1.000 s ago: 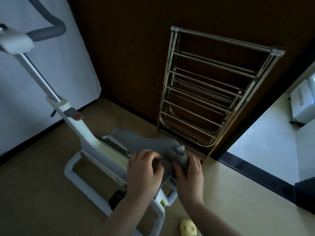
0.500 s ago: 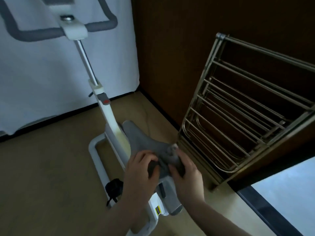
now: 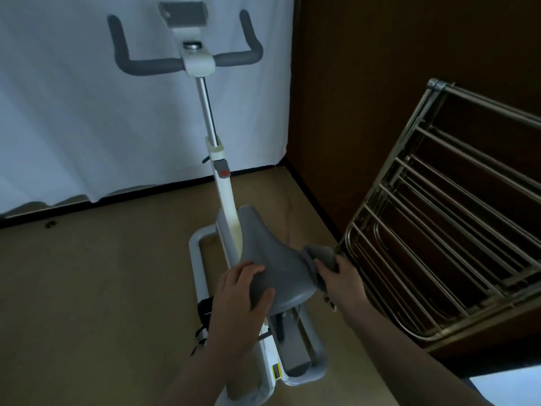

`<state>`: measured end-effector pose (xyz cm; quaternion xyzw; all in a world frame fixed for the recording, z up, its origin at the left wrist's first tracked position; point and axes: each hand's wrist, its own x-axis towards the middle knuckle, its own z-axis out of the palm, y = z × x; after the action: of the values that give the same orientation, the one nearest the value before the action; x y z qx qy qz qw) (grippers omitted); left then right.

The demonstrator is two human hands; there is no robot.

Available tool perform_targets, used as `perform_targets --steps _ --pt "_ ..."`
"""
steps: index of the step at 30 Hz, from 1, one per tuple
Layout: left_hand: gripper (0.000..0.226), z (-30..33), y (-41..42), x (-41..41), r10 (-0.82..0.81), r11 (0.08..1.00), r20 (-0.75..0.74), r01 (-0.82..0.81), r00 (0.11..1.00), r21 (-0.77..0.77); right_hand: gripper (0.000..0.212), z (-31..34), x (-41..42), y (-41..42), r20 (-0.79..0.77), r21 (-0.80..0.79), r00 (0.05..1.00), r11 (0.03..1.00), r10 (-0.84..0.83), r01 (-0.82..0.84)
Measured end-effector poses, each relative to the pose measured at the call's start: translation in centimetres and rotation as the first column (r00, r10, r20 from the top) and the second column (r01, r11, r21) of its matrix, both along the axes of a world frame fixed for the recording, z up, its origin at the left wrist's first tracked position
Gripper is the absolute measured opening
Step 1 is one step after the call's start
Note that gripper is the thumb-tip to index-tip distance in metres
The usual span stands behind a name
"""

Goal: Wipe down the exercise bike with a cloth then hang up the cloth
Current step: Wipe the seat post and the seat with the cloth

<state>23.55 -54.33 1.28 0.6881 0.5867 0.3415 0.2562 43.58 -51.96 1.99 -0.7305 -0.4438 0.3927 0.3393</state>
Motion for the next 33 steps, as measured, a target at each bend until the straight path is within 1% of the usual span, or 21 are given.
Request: perform_targets --steps 2,4,5,8,9,11,12,13,14,16,17,18,19,21,22,23,25,26,28,30,33 --pt "0.04 0.0 0.0 -0.2 -0.012 1.0 0.005 0.012 1.0 -0.017 0.029 -0.1 -1.3 -1.9 0.095 0.186 0.995 0.982 0.004 -0.021" --pt "0.042 -0.1 -0.1 -0.3 -0.014 1.0 0.022 0.014 1.0 -0.025 0.038 -0.3 -2.7 -4.2 0.162 0.349 0.987 0.934 0.016 -0.073" --pt "0.043 -0.1 -0.2 -0.2 -0.011 0.999 0.034 0.012 0.999 -0.034 0.04 -0.6 -2.9 -4.6 0.168 0.386 0.986 0.921 -0.004 -0.062" --pt "0.048 -0.1 -0.9 -0.2 0.006 0.999 0.04 -0.004 0.999 -0.042 0.04 -1.5 -3.3 -4.3 0.202 0.394 0.958 0.912 -0.204 0.111" --pt "0.051 0.0 -1.1 -0.3 0.001 1.0 0.029 -0.001 1.0 -0.03 0.041 -1.8 -3.9 -4.4 0.237 0.432 0.948 0.897 -0.214 0.095" --pt "0.058 0.0 -1.2 -0.8 -0.025 1.0 0.004 0.025 1.0 -0.013 0.044 -1.9 -5.5 -5.0 0.373 0.542 0.921 0.833 -0.117 -0.114" --pt "0.06 0.0 -1.1 -1.2 -0.039 0.999 -0.003 0.039 0.999 -0.017 0.044 -1.9 -5.9 -5.3 0.449 0.557 0.89 0.803 -0.077 -0.211" --pt "0.059 0.0 -0.9 -1.5 -0.056 0.998 -0.01 0.055 0.998 -0.023 0.043 -1.8 -5.8 -5.1 0.494 0.553 0.867 0.794 -0.069 -0.252" --pt "0.057 0.1 -0.6 -1.8 -0.075 0.997 -0.024 0.074 0.997 -0.025 0.042 -1.7 -5.4 -4.6 0.502 0.539 0.859 0.812 -0.097 -0.224" --pt "0.049 0.7 -0.2 -2.2 -0.107 0.994 -0.05 0.105 0.993 -0.041 0.043 -1.6 -5.5 -4.5 0.424 0.515 0.885 0.855 -0.194 -0.059" --pt "0.044 0.9 0.1 -2.5 -0.116 0.992 -0.045 0.114 0.992 -0.059 0.045 -1.8 -6.0 -4.7 0.407 0.509 0.889 0.86 -0.21 -0.03" --pt "0.04 1.2 0.4 -2.7 -0.123 0.989 -0.031 0.12 0.992 -0.081 0.048 -1.7 -6.8 -5.1 0.445 0.515 0.876 0.854 -0.187 -0.079" --pt "0.038 1.2 0.7 -3.1 -0.136 0.985 -0.01 0.134 0.991 -0.108 0.049 -1.6 -7.6 -5.5 0.52 0.509 0.844 0.841 -0.129 -0.185" --pt "0.04 1.2 1.2 -3.9 -0.174 0.975 0.028 0.177 0.984 -0.136 0.044 -1.2 -8.1 -5.7 0.676 0.46 0.736 0.804 -0.042 -0.377" --pt "0.039 1.1 1.4 -4.2 -0.187 0.972 0.046 0.191 0.981 -0.133 0.044 -0.8 -7.8 -5.4 0.708 0.441 0.704 0.813 -0.055 -0.38" --pt "0.034 1.0 1.5 -4.5 -0.188 0.971 0.074 0.197 0.979 -0.136 0.045 -0.5 -7.6 -5.1 0.704 0.44 0.703 0.84 -0.103 -0.317" --pt "0.031 1.4 1.7 -5.0 -0.176 0.96 0.17 0.207 0.97 -0.186 0.045 -0.5 -8.5 -5.3 0.649 0.459 0.732 0.874 -0.208 -0.159" --pt "0.035 1.6 1.8 -5.4 -0.174 0.953 0.202 0.216 0.964 -0.211 0.045 -0.8 -9.5 -5.8 0.638 0.475 0.736 0.868 -0.226 -0.145" --pt "0.038 1.9 2.2 -6.1 -0.191 0.944 0.204 0.237 0.96 -0.23 0.042 -1.7 -11.7 -6.9 0.673 0.487 0.713 0.844 -0.196 -0.227" --pt "0.036 2.0 2.7 -6.7 -0.216 0.934 0.21 0.264 0.954 -0.239 0.037 -2.3 -13.4 -7.4 0.727 0.464 0.667 0.833 -0.163 -0.301" --pt "0.03 1.9 3.5 -7.4 -0.219 0.919 0.235 0.281 0.947 -0.275 0.037 -2.2 -15.6 -5.8 0.746 0.444 0.636 0.859 -0.198 -0.253"
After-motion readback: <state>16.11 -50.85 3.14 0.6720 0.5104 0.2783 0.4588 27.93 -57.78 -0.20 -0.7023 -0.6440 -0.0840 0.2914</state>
